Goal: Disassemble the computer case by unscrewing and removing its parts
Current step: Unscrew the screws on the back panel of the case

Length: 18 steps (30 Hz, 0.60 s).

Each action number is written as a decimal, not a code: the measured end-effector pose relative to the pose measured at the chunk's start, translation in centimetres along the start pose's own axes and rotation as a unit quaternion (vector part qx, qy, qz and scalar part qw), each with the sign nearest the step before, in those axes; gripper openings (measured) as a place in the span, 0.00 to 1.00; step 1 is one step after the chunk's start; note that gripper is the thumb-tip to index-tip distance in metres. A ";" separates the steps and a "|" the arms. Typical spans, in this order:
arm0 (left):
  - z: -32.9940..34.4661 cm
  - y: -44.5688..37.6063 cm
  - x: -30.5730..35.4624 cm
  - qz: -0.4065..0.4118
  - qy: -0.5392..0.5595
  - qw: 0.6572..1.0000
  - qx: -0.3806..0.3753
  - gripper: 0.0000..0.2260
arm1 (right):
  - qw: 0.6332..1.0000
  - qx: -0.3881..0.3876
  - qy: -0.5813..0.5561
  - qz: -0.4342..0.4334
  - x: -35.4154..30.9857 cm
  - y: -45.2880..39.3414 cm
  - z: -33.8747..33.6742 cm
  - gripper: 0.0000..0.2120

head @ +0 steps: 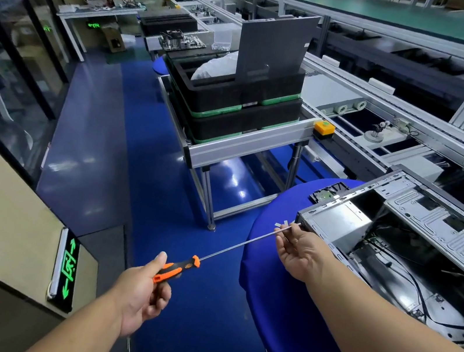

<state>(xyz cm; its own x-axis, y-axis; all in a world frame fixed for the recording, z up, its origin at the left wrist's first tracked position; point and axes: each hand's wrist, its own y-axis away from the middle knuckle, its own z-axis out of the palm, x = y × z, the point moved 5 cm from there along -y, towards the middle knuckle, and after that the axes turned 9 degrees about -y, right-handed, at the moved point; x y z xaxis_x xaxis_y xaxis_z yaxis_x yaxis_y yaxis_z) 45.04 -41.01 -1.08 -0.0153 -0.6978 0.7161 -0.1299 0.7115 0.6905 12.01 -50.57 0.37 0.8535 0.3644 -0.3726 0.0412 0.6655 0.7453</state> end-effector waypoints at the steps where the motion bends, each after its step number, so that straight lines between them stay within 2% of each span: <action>1: 0.0 0.1 0.1 0.006 -0.004 1.000 0.001 0.24 | 1.000 0.001 0.000 0.000 0.0 0.0 0.0 0.13; 4: 0.4 0.5 0.7 0.081 -0.043 0.996 0.003 0.17 | 1.000 -0.001 -0.003 -0.001 0.0 0.0 0.0 0.13; 6: 0.7 1.2 1.6 0.166 -0.135 0.976 0.030 0.11 | 1.000 -0.004 -0.001 -0.002 0.0 0.0 0.0 0.13; 7: 0.8 1.6 1.9 0.205 -0.201 0.956 0.054 0.10 | 1.000 -0.004 -0.001 -0.002 0.1 -0.1 -0.1 0.13; 10: 1.1 2.7 2.6 0.298 -0.382 0.864 0.137 0.17 | 1.000 -0.002 -0.001 0.002 0.1 -0.1 0.0 0.12; 13: 1.6 3.7 3.0 0.364 -0.423 0.814 0.161 0.18 | 1.000 0.001 -0.004 0.004 0.1 -0.2 -0.1 0.12; 15: 1.6 3.8 3.3 0.376 -0.423 0.809 0.162 0.15 | 1.000 0.003 -0.003 0.004 0.1 -0.2 -0.1 0.12; 18: 1.4 3.6 3.3 0.361 -0.396 0.831 0.150 0.11 | 1.000 0.007 0.001 0.002 0.1 -0.1 -0.2 0.13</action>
<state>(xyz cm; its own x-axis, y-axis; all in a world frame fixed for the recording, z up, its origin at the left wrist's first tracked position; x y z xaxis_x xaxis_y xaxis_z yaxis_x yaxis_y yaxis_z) 43.14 -40.90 3.65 -0.8288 -0.0182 0.5593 -0.0428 0.9986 -0.0308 11.98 -50.49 0.19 0.8524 0.3692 -0.3702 0.0446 0.6542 0.7550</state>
